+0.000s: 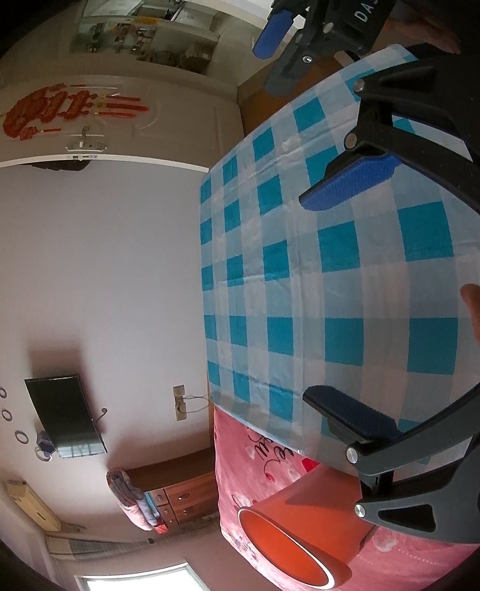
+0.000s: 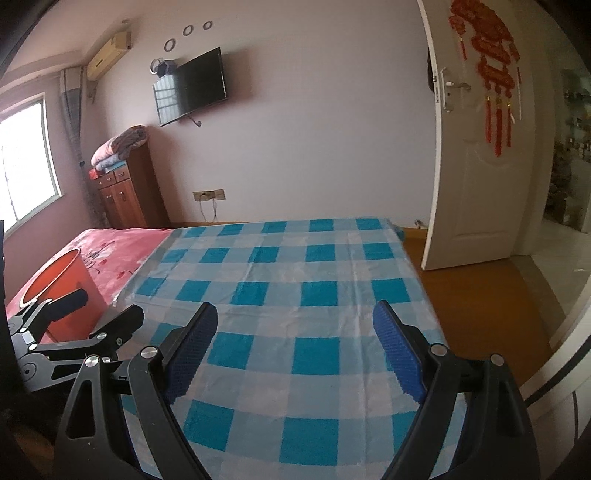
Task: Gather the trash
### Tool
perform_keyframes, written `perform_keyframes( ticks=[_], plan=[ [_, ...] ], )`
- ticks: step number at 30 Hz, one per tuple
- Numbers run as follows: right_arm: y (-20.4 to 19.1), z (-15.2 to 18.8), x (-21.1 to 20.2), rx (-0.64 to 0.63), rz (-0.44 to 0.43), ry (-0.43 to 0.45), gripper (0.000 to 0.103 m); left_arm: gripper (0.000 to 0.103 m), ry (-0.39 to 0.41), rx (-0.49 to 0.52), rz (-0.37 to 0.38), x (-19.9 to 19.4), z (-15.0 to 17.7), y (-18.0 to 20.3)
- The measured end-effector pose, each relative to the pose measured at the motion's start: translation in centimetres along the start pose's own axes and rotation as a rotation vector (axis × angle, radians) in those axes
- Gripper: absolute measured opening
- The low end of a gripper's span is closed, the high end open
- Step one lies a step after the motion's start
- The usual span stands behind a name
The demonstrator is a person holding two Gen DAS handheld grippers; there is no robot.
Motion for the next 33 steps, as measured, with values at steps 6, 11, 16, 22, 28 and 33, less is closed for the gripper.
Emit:
perform_keyframes(
  ticks=[6, 11, 16, 22, 28, 33],
  plan=[
    [0.1, 0.4, -0.8, -0.013, 0.017, 0.007, 0.085, 0.096, 0.015, 0.011, -0.001, -0.7, 0.1, 0.9],
    [0.5, 0.5, -1.4, -0.001, 0.031, 0.012, 0.085, 0.097, 0.024, 0.022, -0.01, -1.2, 0.2, 1.2],
    [0.8, 0.6, -1.7, 0.005, 0.043, 0.012, 0.085, 0.099, 0.035, 0.02, -0.011, -1.6, 0.3, 1.2],
    [0.6, 0.8, -2.0, -0.009, 0.052, 0.024, 0.093, 0.099, 0.031, 0.012, -0.01, -1.7, 0.6, 1.1],
    [0.6, 1.1, -1.6, -0.015, 0.054, 0.013, 0.093, 0.099, 0.019, -0.003, -0.013, -1.3, 0.9, 0.8],
    [0.7, 1.5, -0.9, -0.008, 0.058, -0.006, 0.093, 0.099, 0.009, -0.009, -0.02, -0.8, 1.2, 0.7]
  ],
)
Point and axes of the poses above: each gripper's, at about its wrist camera, not at the fingertips, and x roughly the way its jaws point, y to its right, z to its underside, the point moved 2 cm from there along x, roughly the way its jaws point, and after that the axes turned 12 degrees about y, right-handed, at the moved point
